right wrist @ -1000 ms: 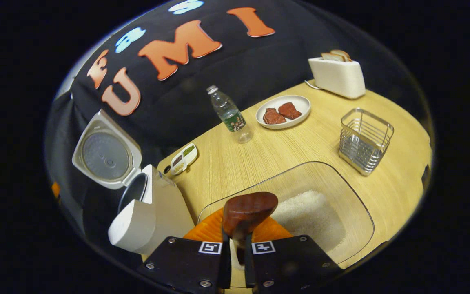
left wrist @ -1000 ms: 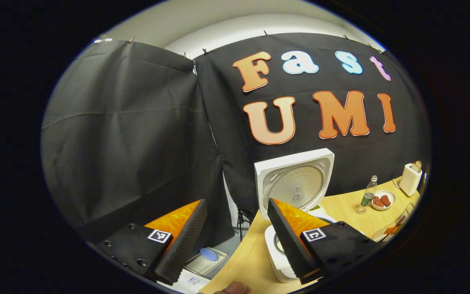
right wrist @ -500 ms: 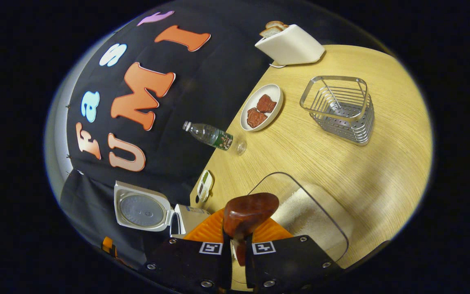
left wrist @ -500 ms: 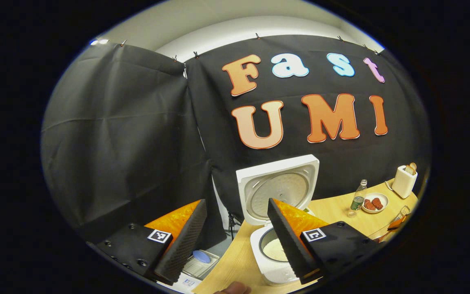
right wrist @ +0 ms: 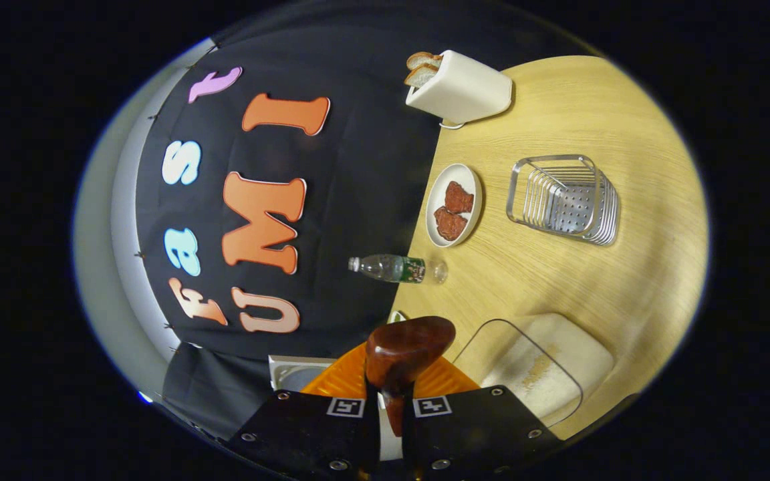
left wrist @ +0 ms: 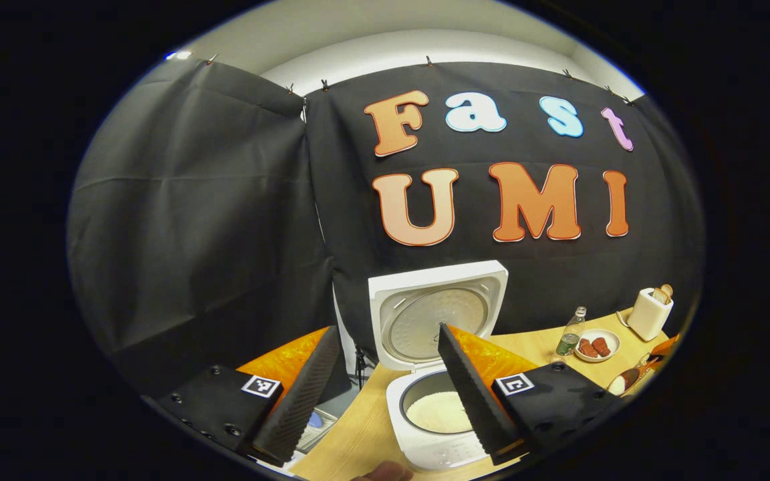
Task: Close the left gripper, press the button to open the rice cooker; take a wooden spoon from the chopstick holder with the right hand, scoop a spoonful of rice and pour it into the rice cooker, then put the wooden spoon back into the chopstick holder.
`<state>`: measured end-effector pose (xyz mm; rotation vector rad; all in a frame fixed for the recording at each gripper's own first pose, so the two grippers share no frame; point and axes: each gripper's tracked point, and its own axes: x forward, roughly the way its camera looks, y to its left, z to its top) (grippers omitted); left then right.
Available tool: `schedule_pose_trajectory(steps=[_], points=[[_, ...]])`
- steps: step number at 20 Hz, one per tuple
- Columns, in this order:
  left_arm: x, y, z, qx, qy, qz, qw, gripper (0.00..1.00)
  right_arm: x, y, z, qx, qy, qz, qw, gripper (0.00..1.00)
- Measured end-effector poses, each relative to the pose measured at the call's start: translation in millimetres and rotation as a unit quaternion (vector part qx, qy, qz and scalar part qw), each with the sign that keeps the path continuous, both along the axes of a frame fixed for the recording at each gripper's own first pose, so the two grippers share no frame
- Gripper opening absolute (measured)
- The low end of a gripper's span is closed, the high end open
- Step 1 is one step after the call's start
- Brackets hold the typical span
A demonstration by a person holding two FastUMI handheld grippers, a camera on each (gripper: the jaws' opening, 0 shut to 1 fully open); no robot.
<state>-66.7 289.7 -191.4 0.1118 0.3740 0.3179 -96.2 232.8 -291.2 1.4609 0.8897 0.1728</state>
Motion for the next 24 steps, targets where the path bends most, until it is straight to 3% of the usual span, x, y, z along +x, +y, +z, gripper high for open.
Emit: schedule_pose_trajectory(steps=[6, 9, 16, 19, 24], points=[[-12.3, 27.8, -1.3, -0.021, -0.011, 0.039, 0.999, 0.99, 31.0, 39.2, 52.7, 0.058, -0.015, 0.0, 0.998, 0.12], [-26.9, 53.3, 0.4, 0.014, -0.012, 0.072, 0.997, 0.99, 40.9, 76.8, 71.9, 0.071, -0.02, 0.028, 0.997, 0.12], [-55.9, 78.2, -4.1, 0.014, -0.007, 0.108, 0.994, 1.0, 64.5, 174.7, 114.3, 0.083, -0.048, 0.113, 0.989, 0.12], [-72.8, 91.1, 3.0, 0.011, -0.016, 0.135, 0.991, 0.99, 72.8, 209.6, 134.5, 0.065, -0.074, 0.146, 0.984, 0.12], [-103.8, 109.8, 3.0, 0.022, -0.01, 0.168, 0.985, 1.0, 85.3, 261.7, 149.7, -0.01, -0.139, 0.193, 0.971, 0.12]])
